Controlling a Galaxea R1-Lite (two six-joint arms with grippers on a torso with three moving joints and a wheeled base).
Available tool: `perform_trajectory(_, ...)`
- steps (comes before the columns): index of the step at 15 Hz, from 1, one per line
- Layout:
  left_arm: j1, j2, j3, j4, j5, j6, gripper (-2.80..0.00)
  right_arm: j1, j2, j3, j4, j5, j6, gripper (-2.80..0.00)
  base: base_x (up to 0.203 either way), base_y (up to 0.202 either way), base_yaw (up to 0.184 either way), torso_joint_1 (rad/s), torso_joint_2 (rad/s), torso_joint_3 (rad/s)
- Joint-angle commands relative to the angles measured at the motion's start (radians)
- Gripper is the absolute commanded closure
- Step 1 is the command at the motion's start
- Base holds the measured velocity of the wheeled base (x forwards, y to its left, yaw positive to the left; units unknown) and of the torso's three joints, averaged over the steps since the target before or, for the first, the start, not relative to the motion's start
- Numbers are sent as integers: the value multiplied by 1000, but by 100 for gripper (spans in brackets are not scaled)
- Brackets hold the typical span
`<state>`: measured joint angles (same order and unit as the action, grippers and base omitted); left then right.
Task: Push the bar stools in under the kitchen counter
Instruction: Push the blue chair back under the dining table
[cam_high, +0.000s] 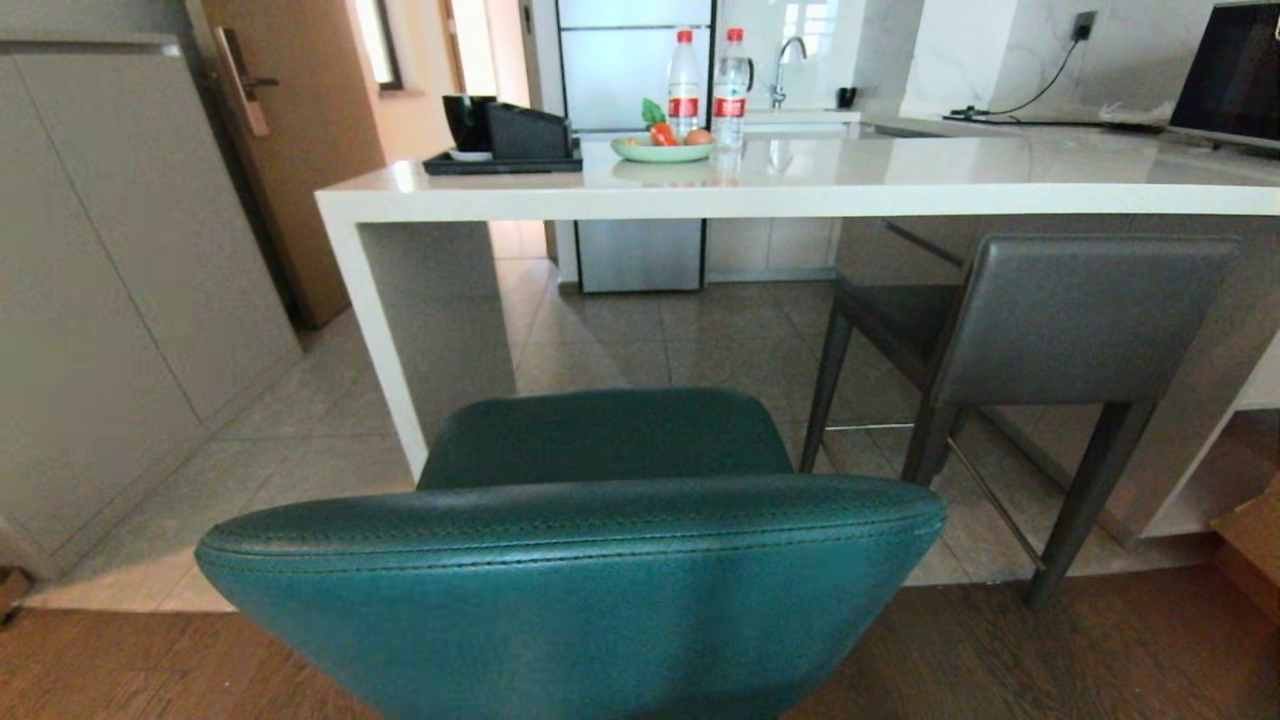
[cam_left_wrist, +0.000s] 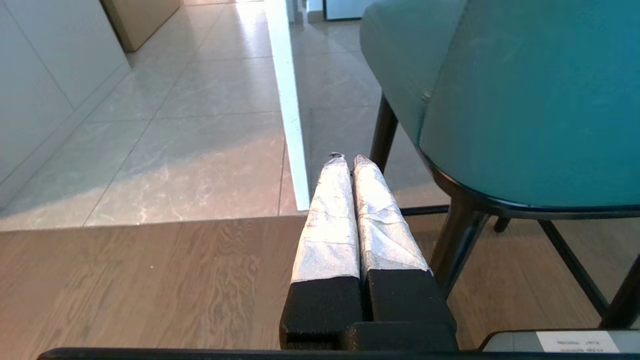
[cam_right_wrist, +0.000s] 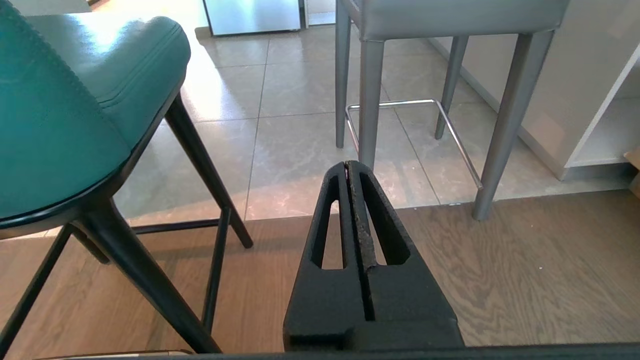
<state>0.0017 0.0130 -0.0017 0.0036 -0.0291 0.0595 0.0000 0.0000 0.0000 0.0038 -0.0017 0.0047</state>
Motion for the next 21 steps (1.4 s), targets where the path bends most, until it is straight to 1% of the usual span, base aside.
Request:
perform_trajectory(1,-2,2,0,-1,0,0,0,0,2,0,-1,0,0,0,0,0,0,0,0,0)
perform_trajectory(21,-2,-1,1,-4,-1,0,0,-2,2,3,-14,0,5,0,0,0,0,0,0,0)
